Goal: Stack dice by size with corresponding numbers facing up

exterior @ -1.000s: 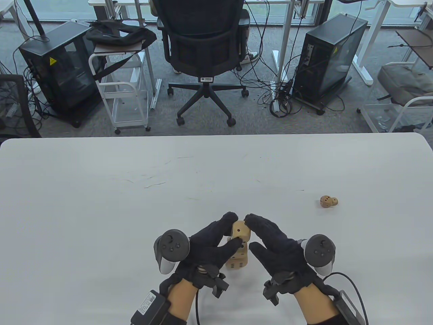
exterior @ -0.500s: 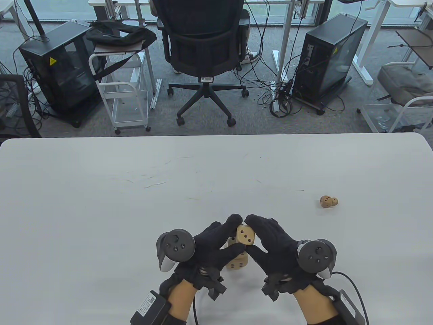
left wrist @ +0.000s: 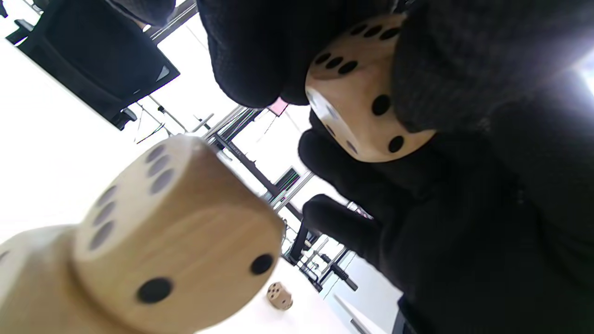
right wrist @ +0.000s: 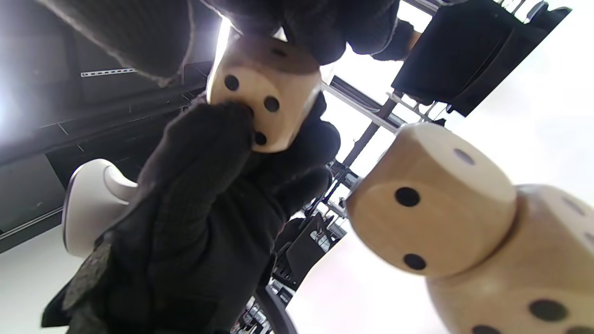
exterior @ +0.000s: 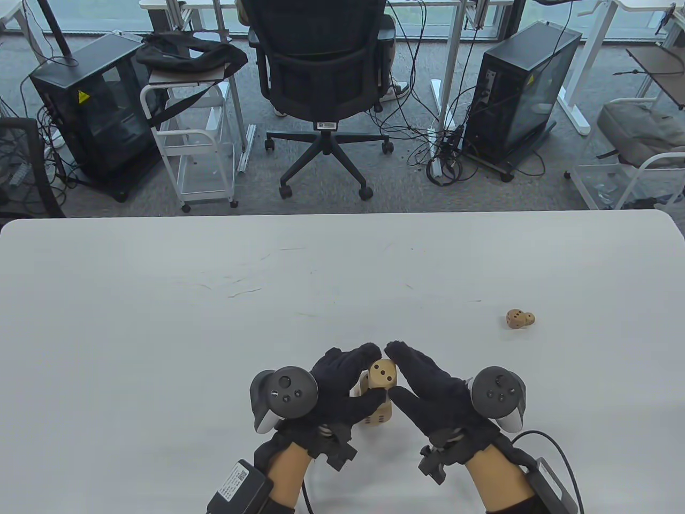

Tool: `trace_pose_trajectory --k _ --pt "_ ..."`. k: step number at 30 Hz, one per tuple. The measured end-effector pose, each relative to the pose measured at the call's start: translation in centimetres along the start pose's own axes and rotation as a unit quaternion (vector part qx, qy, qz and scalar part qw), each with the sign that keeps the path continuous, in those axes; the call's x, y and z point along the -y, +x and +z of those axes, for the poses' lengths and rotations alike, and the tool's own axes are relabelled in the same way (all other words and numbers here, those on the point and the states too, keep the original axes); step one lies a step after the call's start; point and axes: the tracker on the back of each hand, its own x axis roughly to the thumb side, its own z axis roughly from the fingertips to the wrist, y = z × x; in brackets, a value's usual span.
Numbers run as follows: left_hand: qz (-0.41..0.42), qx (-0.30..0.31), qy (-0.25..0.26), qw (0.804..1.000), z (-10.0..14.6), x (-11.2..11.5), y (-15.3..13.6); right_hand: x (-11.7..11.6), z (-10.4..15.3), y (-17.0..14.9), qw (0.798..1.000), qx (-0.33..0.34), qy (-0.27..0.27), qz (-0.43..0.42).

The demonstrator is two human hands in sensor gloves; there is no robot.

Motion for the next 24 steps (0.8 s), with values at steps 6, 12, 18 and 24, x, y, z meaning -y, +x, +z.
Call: trace_pose_trajectory --k 6,12,18,24 --pt "-0.014 -0.030 -0.028 0.999 -0.2 0.4 -1.2 0.3 0.1 -0.2 1.000 -0.004 -0.009 -0.006" --pt "-0.024 -0.049 -0.062 0.997 -0.3 0.7 -1.9 0.4 0.1 -0.1 1.000 -0.008 -0.015 0.001" --pt "-0.007 -0.054 -0.065 0.996 -0.3 0.7 -2.2 0.4 0.1 -0.1 1.000 -0.010 -0.011 0.008" --pt "-0.001 -0.054 -0.090 0.994 -0.3 0.6 -2.1 1.3 0.0 0.0 1.000 -0.017 -0.018 0.012"
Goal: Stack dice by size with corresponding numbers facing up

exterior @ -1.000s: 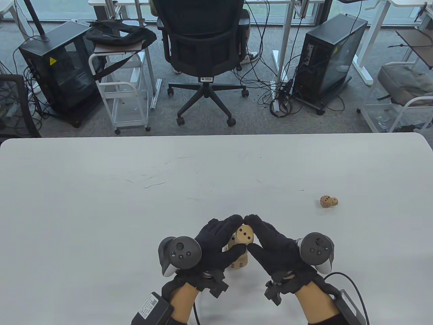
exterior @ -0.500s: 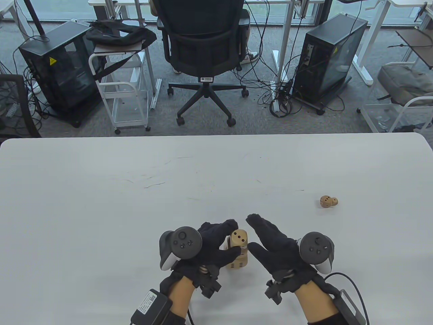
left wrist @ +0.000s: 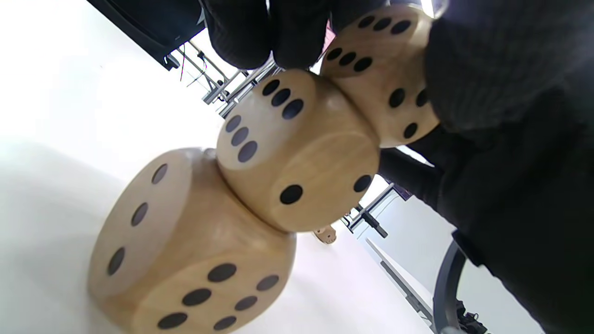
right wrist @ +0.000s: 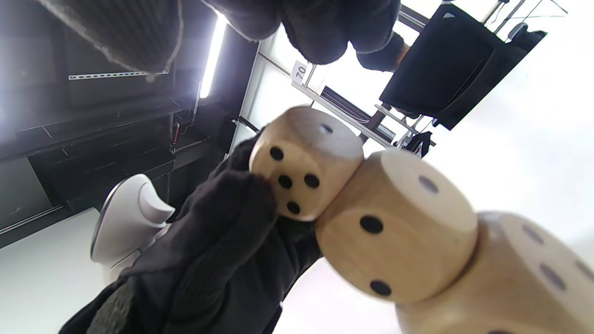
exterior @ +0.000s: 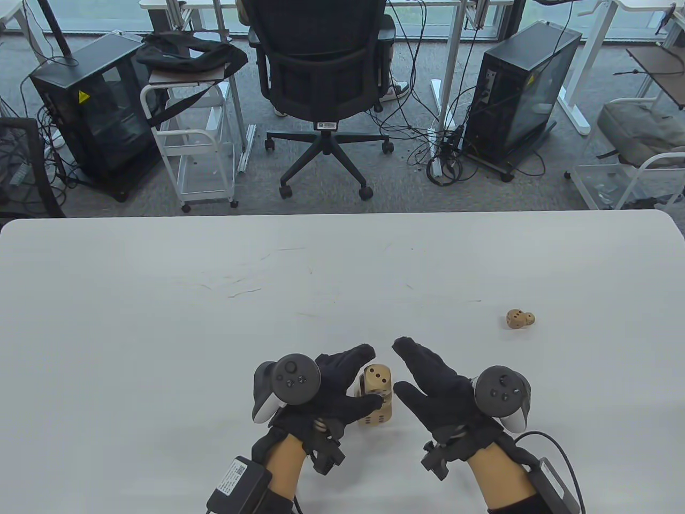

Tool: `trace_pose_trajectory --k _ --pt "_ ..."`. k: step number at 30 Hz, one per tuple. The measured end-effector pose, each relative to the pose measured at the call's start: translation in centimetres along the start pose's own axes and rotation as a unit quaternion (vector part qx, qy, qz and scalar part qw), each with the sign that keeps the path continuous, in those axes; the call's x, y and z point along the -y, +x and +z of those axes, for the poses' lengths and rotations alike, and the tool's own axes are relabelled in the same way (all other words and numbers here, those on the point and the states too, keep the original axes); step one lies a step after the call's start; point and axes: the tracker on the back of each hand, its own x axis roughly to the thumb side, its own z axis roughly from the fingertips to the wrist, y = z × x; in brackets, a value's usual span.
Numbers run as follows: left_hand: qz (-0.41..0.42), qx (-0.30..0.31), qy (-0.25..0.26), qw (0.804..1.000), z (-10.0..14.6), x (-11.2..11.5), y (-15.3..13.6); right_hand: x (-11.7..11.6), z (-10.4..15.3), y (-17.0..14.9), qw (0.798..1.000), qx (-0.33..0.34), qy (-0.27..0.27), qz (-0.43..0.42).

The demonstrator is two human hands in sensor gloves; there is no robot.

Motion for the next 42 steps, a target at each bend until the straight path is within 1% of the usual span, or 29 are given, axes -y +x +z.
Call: trace_pose_trajectory --k 3,6,9,11,14,15,16,18,21,22,26,30,32,33,35,36,37,38,40,41,42 --pt "-0.006 0.006 -0.001 1.000 0.1 -0.3 0.5 1.9 -0.5 -0.6 0.999 -0.034 -0.026 0.025" --pt "0.000 0.014 0.002 1.000 0.1 -0.6 0.8 4.5 -1.4 -2.3 0.994 -0.088 -0.056 0.045" --pt "0.006 0.018 0.005 1.000 0.2 -0.8 0.9 6.7 -2.0 -3.9 0.985 -0.138 -0.070 0.080" --pt "0.011 0.020 0.006 1.000 0.2 -0.9 0.9 8.2 -2.3 -5.0 0.972 -0.182 -0.078 0.124" --pt "0.014 0.025 0.006 1.000 0.3 -1.0 1.1 9.8 -2.5 -6.4 0.955 -0.231 -0.082 0.164" --pt "0.013 0.027 0.006 1.000 0.3 -1.1 1.1 10.4 -2.6 -7.1 0.946 -0.255 -0.076 0.184" --pt "0.014 0.028 0.007 1.000 0.3 -1.1 1.1 10.7 -2.6 -7.5 0.941 -0.267 -0.075 0.194" --pt "0.018 0.030 0.008 0.999 0.3 -1.1 1.1 11.5 -2.4 -9.2 0.923 -0.310 -0.093 0.210" --pt "0.019 0.031 0.007 0.999 0.2 -1.1 1.1 12.1 -2.1 -11.2 0.906 -0.347 -0.094 0.222" --pt "0.020 0.031 0.006 0.999 0.2 -1.0 1.1 12.1 -2.1 -12.0 0.897 -0.360 -0.091 0.239" --pt "0.021 0.033 0.003 0.999 0.1 -1.0 1.1 11.9 -2.3 -14.0 0.875 -0.379 -0.070 0.294" --pt "0.021 0.034 -0.002 0.999 0.0 -0.9 1.1 11.6 -2.8 -15.1 0.835 -0.396 -0.043 0.379" --pt "0.022 0.033 -0.001 0.999 0.0 -0.9 1.1 11.4 -3.1 -15.7 0.817 -0.409 -0.023 0.405" --pt "0.022 0.033 -0.001 0.999 0.0 -0.9 1.1 11.4 -3.2 -15.9 0.812 -0.417 -0.010 0.408" --pt "0.024 0.033 0.000 0.999 0.0 -1.0 1.1 11.1 -3.4 -16.4 0.811 -0.432 0.029 0.394" --pt "0.024 0.033 0.000 0.999 0.0 -1.0 1.1 11.0 -3.5 -16.2 0.811 -0.426 0.016 0.400" --pt "0.026 0.033 0.000 0.999 0.0 -1.0 1.1 10.9 -3.7 -15.9 0.811 -0.403 -0.006 0.423" --pt "0.026 0.033 0.000 0.999 0.0 -1.0 1.1 10.7 -3.9 -15.6 0.809 -0.388 -0.008 0.441" --pt "0.027 0.034 0.001 0.999 0.0 -1.0 1.1 10.2 -4.2 -15.1 0.796 -0.377 0.025 0.472" --pt "0.027 0.034 0.002 0.999 0.0 -1.0 1.1 9.9 -4.3 -14.9 0.789 -0.373 0.027 0.486" --pt "0.026 0.035 0.003 0.999 0.0 -1.0 1.1 9.6 -4.3 -14.7 0.790 -0.366 0.031 0.491"
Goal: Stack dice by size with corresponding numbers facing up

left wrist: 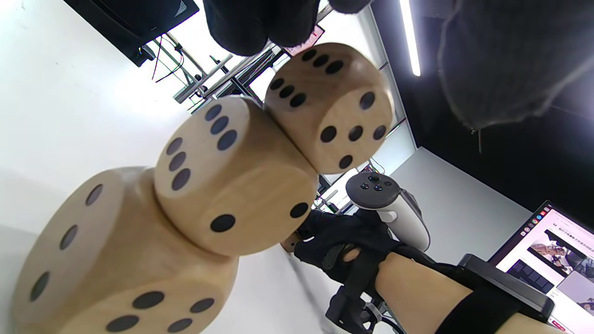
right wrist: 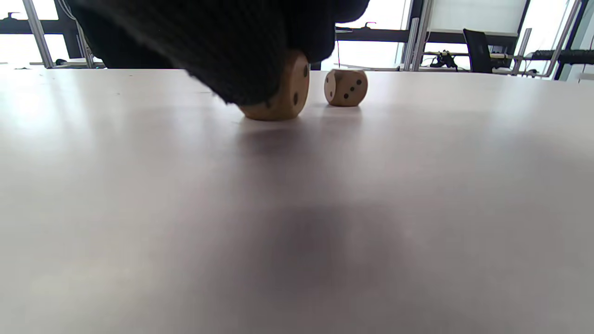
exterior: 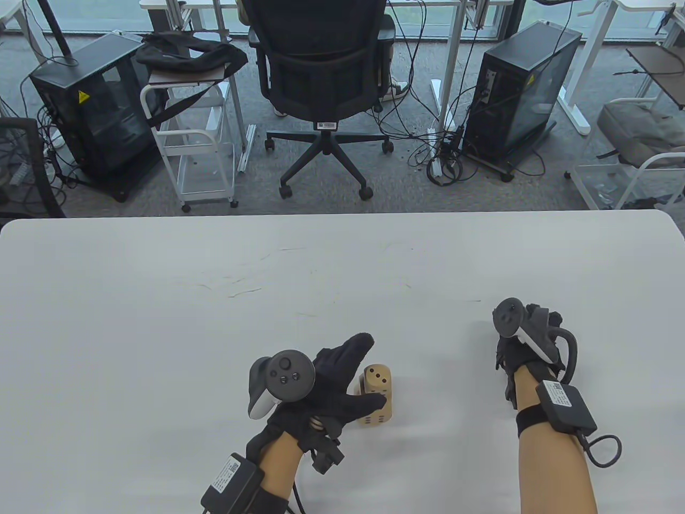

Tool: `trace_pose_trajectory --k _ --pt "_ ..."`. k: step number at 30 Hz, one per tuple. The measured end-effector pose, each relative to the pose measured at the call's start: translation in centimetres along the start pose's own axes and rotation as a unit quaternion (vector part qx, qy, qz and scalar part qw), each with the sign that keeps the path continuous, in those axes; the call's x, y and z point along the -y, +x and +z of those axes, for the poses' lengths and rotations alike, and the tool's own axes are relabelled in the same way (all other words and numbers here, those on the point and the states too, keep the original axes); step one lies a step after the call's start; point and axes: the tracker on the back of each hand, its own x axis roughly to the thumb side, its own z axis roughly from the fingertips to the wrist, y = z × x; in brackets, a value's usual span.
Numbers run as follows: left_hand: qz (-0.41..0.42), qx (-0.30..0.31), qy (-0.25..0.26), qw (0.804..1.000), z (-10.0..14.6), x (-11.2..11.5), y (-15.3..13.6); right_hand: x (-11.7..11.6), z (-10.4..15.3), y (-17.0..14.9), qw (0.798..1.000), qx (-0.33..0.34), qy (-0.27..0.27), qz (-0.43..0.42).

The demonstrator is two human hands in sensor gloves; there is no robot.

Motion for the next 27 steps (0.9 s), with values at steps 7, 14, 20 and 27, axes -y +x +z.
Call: trace_pose_trajectory --k 7,14,20,27 --pt "-0.003 0.006 0.002 1.000 0.0 0.0 0.3 0.0 1.6 1.7 0.997 0.059 0.003 0.048" --pt "-0.004 0.014 0.011 1.000 0.2 -0.3 0.5 1.4 4.1 1.7 0.988 0.129 -0.029 -0.074" --pt "-0.007 0.017 0.018 1.000 0.2 -0.4 0.5 5.0 8.2 3.7 0.930 0.210 -0.108 -0.281" --pt "-0.017 0.030 0.051 0.998 0.6 -0.5 1.2 8.2 12.8 6.4 0.847 0.286 -0.157 -0.419"
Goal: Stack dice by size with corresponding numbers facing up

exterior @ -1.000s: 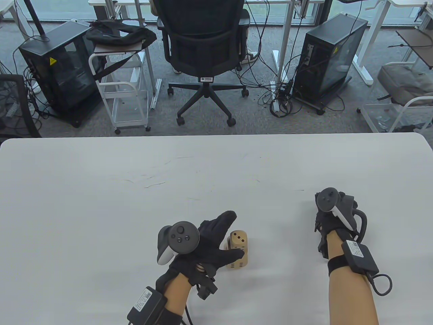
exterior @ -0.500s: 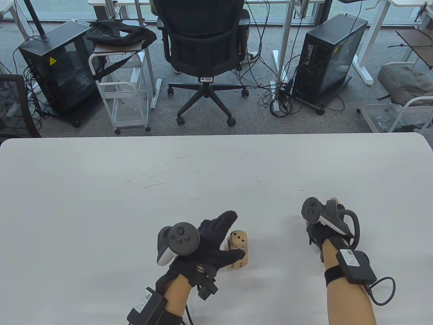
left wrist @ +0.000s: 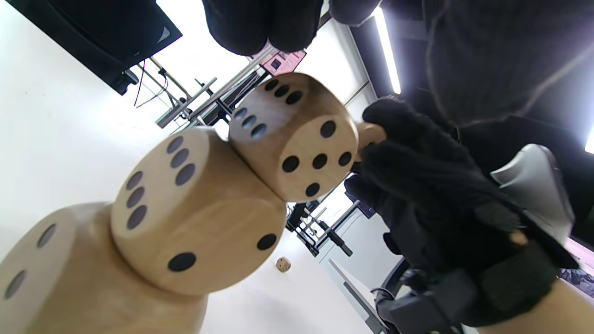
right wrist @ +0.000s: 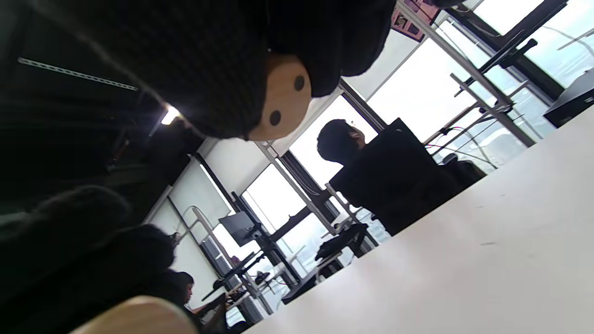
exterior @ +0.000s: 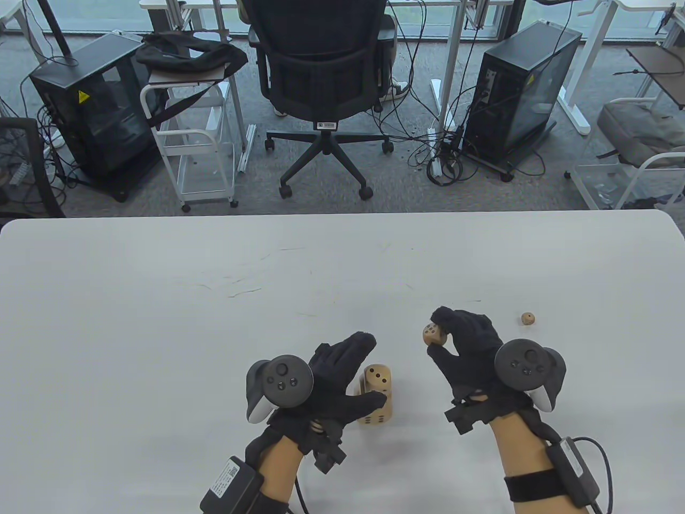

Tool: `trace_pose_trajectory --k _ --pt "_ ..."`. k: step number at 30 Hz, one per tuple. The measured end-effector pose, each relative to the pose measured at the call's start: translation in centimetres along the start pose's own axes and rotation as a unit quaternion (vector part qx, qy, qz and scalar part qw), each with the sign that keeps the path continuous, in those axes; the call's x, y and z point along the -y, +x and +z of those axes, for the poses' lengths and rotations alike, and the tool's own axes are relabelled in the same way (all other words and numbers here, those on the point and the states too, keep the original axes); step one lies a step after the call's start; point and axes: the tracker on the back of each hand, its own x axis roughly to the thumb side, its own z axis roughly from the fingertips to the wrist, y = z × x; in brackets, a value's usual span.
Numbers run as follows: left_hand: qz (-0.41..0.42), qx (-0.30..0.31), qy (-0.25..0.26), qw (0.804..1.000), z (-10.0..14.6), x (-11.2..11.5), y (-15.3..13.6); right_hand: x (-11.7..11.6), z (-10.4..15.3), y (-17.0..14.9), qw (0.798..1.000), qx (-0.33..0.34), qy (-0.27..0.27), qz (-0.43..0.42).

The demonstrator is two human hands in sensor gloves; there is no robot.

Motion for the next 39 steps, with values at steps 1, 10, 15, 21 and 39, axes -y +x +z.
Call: trace_pose_trajectory --k 1,10,15,21,39 --pt "-0.006 0.008 0.014 1.000 0.1 -0.1 0.2 -0.2 0.2 0.6 1.000 0.012 -0.006 -0.016" --pt "-0.046 0.075 0.079 0.993 0.7 0.6 2.7 -1.4 2.3 2.4 0.986 0.041 0.007 -0.164" --pt "-0.058 0.123 0.130 0.982 1.2 1.0 4.4 -2.1 2.7 2.4 0.971 0.025 0.045 -0.233" --pt "-0.056 0.138 0.157 0.976 1.6 1.0 5.0 -3.0 3.1 2.4 0.960 0.008 0.057 -0.275" --pt "0.052 0.090 0.131 0.986 1.1 0.6 3.1 -2.7 4.1 4.5 0.990 0.136 0.002 -0.043"
